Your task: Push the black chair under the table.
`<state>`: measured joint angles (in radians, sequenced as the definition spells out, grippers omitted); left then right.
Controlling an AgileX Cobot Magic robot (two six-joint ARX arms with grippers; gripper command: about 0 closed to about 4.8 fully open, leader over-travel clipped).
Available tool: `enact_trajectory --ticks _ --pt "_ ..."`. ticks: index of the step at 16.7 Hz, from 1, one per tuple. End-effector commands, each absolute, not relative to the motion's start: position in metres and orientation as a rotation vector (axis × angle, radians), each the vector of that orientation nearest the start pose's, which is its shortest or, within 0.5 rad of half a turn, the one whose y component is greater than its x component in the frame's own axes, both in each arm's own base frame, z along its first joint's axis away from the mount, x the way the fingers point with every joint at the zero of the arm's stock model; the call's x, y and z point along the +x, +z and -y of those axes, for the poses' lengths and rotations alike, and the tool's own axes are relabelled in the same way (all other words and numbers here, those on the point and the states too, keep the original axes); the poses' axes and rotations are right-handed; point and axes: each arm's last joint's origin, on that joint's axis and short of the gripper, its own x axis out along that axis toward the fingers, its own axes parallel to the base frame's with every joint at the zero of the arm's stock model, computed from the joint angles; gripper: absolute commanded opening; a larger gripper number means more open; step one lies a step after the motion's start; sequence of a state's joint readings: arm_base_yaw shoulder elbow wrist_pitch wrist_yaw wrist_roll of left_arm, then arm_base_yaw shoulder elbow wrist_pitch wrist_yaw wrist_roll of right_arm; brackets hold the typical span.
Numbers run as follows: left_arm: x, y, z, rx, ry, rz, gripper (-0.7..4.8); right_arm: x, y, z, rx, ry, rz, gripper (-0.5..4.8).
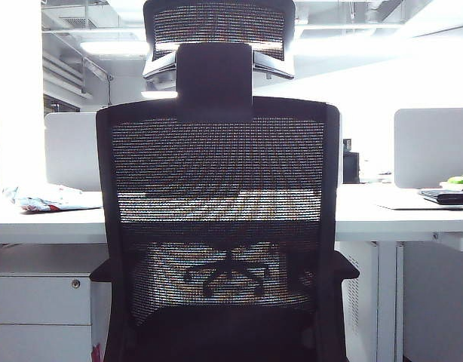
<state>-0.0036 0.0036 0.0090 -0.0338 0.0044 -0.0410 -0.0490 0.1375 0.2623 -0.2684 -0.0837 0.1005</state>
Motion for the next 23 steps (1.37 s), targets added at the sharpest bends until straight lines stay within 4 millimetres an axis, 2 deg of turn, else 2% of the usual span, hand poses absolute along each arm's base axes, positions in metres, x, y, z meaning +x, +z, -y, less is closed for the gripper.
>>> enact_trajectory --ticks 1,3,9,23 --pt "0.097 0.164 0.001 -0.037 -0.008 -0.016 -0.05 0.096 0.202 0.002 0.191 0.027 -0.082 -0.05" --pt "0.097 0.164 0.001 -0.037 -0.008 -0.016 -0.05 0.098 0.19 0.0 0.231 0.051 -0.065 -0.05" --pt "0.097 0.164 0.001 -0.037 -0.008 -0.016 -0.05 0.096 0.17 -0.002 0.228 0.075 -0.006 -0.05" --pt "0.097 0.164 0.001 -0.037 -0.008 -0.016 -0.05 0.097 0.164 0.0 0.229 0.015 -0.017 -0.05"
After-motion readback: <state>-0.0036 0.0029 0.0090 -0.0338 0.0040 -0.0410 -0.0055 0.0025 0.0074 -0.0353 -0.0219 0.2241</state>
